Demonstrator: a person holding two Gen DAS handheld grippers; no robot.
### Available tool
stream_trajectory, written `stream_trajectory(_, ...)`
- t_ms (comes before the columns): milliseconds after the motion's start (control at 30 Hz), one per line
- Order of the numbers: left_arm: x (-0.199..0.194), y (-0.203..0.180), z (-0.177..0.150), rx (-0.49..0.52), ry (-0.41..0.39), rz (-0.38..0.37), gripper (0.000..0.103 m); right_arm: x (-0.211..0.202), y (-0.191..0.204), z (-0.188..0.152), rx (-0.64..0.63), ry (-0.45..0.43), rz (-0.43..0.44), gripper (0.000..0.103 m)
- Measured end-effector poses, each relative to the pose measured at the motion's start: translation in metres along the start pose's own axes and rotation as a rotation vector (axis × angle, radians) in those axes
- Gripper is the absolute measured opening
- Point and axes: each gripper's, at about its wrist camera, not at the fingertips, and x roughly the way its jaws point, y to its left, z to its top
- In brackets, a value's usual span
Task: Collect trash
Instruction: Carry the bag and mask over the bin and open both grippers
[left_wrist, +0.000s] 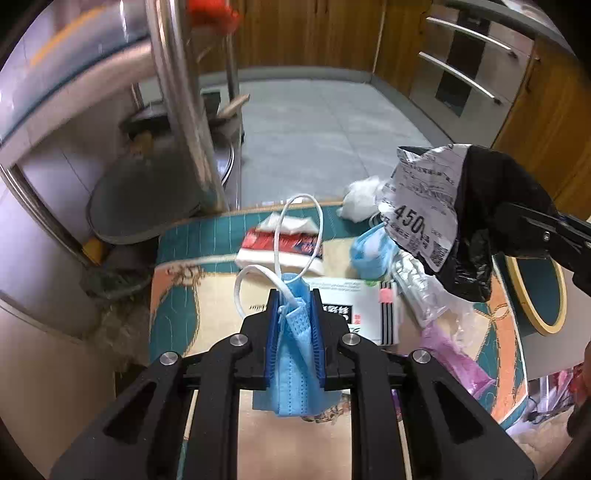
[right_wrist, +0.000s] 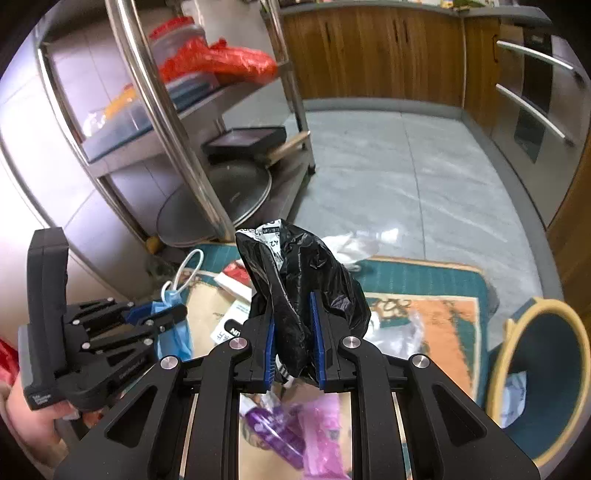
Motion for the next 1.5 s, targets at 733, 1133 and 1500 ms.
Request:
stream_trajectory(733, 0.0, -0.136, 0.024, 0.153, -0.111, -0.212, 0.016, -0.098, -0.139, -0.039, 0.212, -0.128, -0.194, 0.018)
stream_trajectory(1133, 0.006, -0.249, 0.02, 0.263, -0.134, -0.399, 0.016, -0.139, -0.227, -0.074, 0.286, -0.151, -0.405, 0.018)
stream_trajectory(1500, 0.026, -0.334, 0.001, 0.389, -0.135, -0.542, 0.016, -0.131, -0.286, -0.108, 0.394, -0.042, -0.478, 0.018)
